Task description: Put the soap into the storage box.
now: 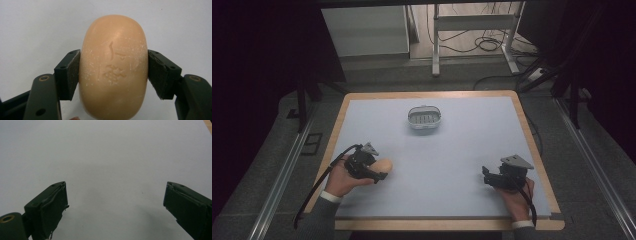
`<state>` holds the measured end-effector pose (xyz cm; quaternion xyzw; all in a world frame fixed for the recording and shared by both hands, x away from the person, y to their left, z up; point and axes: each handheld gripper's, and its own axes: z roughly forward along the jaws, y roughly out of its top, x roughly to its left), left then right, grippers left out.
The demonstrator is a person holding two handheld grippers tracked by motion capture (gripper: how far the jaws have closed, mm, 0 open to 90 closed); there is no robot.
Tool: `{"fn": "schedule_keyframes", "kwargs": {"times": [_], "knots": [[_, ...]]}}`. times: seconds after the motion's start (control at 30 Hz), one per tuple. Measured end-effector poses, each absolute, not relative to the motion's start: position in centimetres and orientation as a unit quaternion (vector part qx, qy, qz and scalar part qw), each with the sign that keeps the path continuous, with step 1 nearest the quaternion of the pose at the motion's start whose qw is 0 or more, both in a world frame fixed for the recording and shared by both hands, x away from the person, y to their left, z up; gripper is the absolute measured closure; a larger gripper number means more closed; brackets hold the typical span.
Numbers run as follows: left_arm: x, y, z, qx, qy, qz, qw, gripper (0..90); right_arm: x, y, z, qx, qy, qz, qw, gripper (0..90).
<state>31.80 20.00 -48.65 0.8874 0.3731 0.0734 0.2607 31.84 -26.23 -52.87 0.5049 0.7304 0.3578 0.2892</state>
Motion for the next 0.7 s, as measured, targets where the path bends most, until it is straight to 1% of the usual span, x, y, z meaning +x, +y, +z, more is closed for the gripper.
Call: {"fn": "schedule_keyframes", "kwargs": {"times": [0.4, 0.7], "knots": [[32.1, 19.4, -47.8, 0.890, 0.365, 0.076, 0.261, 32.1, 31.8, -26.3, -52.9, 0.505, 0.729, 0.360, 0.289, 5.4], [32.7, 18.8, -47.8, 0.893, 0.359, 0.071, 0.261, 32.1, 31.8, -26.3, -52.9, 0.506, 0.729, 0.358, 0.289, 5.4]]}}
